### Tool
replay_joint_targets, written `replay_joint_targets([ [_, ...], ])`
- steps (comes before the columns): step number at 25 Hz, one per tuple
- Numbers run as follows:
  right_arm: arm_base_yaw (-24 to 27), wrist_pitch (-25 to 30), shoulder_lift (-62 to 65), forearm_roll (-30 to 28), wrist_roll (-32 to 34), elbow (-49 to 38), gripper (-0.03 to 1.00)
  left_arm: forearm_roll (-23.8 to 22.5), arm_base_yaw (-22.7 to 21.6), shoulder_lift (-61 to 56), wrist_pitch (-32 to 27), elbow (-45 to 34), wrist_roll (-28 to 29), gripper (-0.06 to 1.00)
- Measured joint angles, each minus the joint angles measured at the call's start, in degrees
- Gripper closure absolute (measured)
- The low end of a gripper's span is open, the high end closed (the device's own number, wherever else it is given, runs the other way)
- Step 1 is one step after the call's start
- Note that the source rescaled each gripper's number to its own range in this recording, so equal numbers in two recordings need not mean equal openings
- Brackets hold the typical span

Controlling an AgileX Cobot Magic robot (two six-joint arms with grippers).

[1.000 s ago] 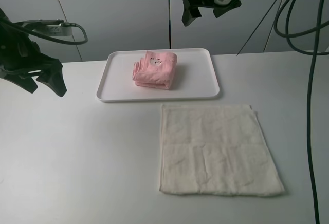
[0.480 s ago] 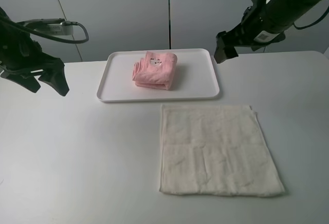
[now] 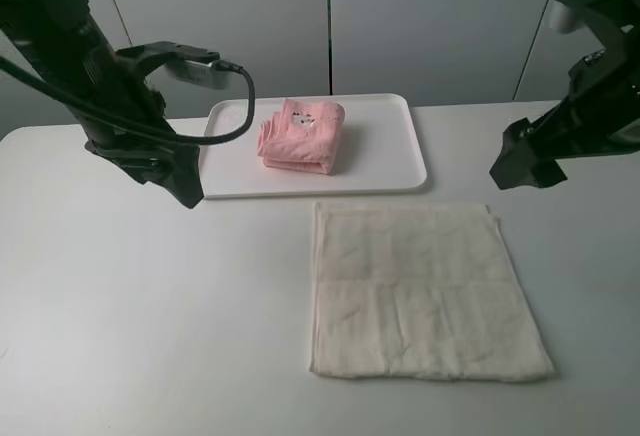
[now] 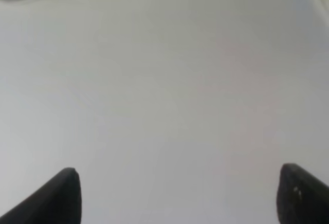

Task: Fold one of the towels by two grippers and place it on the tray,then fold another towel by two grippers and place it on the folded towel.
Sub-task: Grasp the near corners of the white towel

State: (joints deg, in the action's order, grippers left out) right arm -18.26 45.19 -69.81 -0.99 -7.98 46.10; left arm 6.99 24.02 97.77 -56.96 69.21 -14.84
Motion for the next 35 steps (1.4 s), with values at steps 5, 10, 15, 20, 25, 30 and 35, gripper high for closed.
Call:
replay_joint_targets([
  [5,0.0,8.0,4.0,-1.2,-9.1,-3.6,-0.03,-1.7,7.1,0.0,1.6,0.0,-7.7,-0.04],
  [10,0.0,10.8,4.2,-2.4,-22.7,-4.6,-0.03,-2.1,13.7,0.0,4.6,0.0,-15.6,-0.04],
  [15,0.0,15.0,4.2,-1.5,-42.6,-6.6,-0.03,-2.2,20.5,0.0,6.9,0.0,-18.8,-0.04],
  [20,0.0,14.2,4.2,6.0,-52.5,-10.7,-0.03,-2.2,25.6,3.0,7.7,0.1,-19.8,-0.04],
  [25,0.0,10.7,4.2,9.7,-54.1,-15.0,-0.03,-2.4,30.4,7.8,7.7,0.1,-19.8,-0.04],
  [30,0.0,5.6,4.2,9.4,-58.1,-19.3,-0.03,-2.4,32.4,12.4,8.7,0.1,-19.8,-0.04],
  [35,0.0,-0.2,4.2,6.0,-62.1,-23.4,-0.03,-2.6,32.4,14.4,10.9,0.1,-19.8,-0.04],
])
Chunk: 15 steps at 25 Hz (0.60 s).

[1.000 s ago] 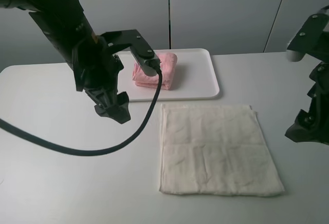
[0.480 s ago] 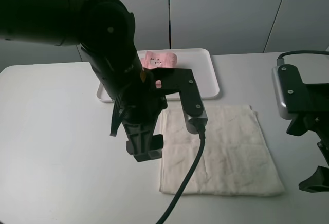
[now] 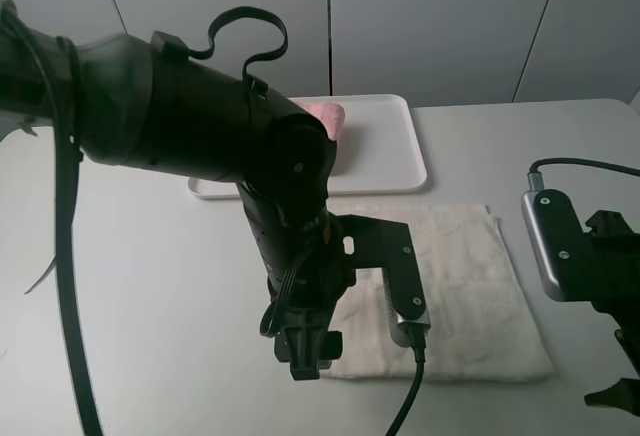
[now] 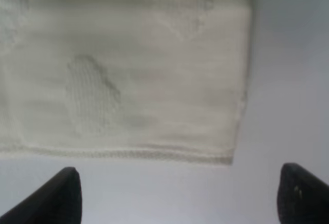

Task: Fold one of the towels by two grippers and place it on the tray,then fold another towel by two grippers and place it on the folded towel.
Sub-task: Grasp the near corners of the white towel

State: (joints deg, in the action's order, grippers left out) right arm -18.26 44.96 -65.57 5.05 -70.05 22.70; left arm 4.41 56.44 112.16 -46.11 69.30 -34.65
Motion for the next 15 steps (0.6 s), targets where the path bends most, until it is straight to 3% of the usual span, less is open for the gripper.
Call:
replay_joint_targets([
  [15,0.0,-6.9,-5.0,-3.3,-4.4,-3.1,-0.03,0.1,2.9,1.9,1.4,-0.8,-0.9,-0.04],
])
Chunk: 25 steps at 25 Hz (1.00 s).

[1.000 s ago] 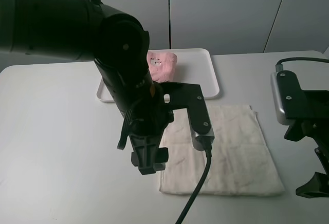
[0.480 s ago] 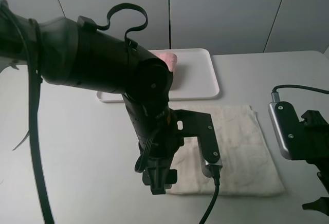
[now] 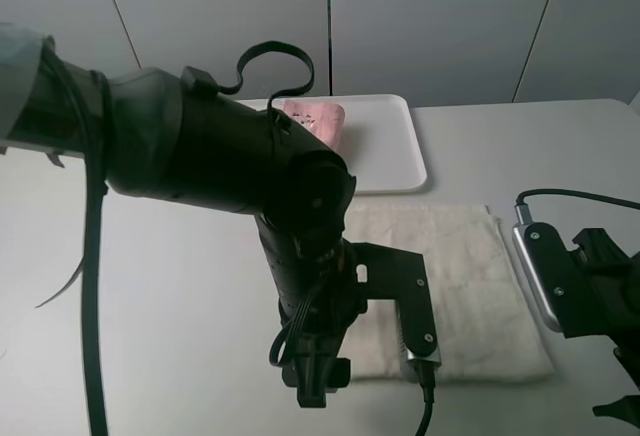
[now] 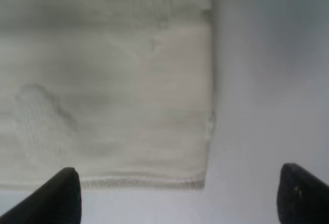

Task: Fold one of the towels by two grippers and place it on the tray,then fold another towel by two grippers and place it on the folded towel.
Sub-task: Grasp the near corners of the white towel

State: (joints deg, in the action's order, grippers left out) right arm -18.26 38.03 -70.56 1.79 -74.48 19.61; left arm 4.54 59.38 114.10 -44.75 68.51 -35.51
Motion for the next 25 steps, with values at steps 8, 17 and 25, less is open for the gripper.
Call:
replay_joint_targets([
  [8,0.0,-4.3,-4.7,0.3,-2.6,0.0,-0.03,0.0,0.7,0.6,1.8,-1.5,0.0,-0.04],
  [17,0.0,-5.7,-6.1,0.3,-5.6,0.0,-0.03,0.1,3.6,2.7,2.8,-2.0,0.0,-0.04],
  [25,0.0,-5.7,-6.2,0.7,-6.6,0.0,-0.03,-1.3,4.2,2.7,3.0,-2.0,1.0,-0.04],
])
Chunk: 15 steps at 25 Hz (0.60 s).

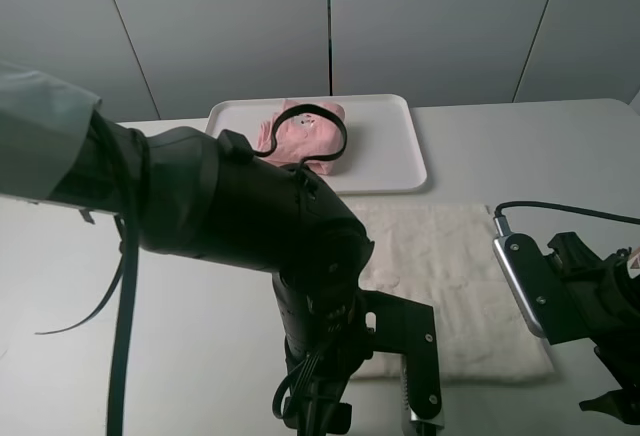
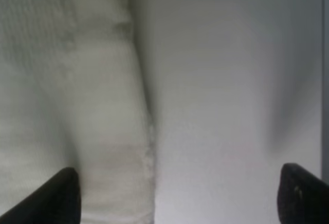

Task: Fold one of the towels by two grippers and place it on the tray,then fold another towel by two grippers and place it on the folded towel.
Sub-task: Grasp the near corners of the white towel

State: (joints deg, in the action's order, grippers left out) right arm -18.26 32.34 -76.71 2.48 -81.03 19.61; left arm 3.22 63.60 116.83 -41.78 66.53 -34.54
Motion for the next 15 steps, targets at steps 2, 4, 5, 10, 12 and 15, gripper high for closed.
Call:
replay_joint_targets([
  [2,0.0,0.0,0.0,0.1,0.0,0.0,-0.03,-1.1,0.0,0.0,-0.5,0.0,1.6,-0.04],
  [4,0.0,0.0,0.0,0.1,-0.3,0.0,-0.03,-2.2,0.0,0.0,-1.0,0.0,2.3,-0.04],
  [5,0.0,0.0,0.0,0.1,-0.5,0.0,-0.03,-2.5,0.0,0.0,-1.3,0.0,2.5,-0.04],
  [10,0.0,0.0,0.0,0.1,-1.0,0.0,-0.03,-2.7,0.0,0.3,-1.8,0.0,2.7,-0.04],
  [12,0.0,0.0,0.0,0.1,-1.0,0.0,-0.03,-2.8,0.0,0.9,-1.9,0.0,2.9,-0.04],
  [15,0.0,0.0,0.0,0.1,-1.0,0.0,-0.03,-3.2,0.0,1.5,-2.3,0.0,2.9,-0.04],
])
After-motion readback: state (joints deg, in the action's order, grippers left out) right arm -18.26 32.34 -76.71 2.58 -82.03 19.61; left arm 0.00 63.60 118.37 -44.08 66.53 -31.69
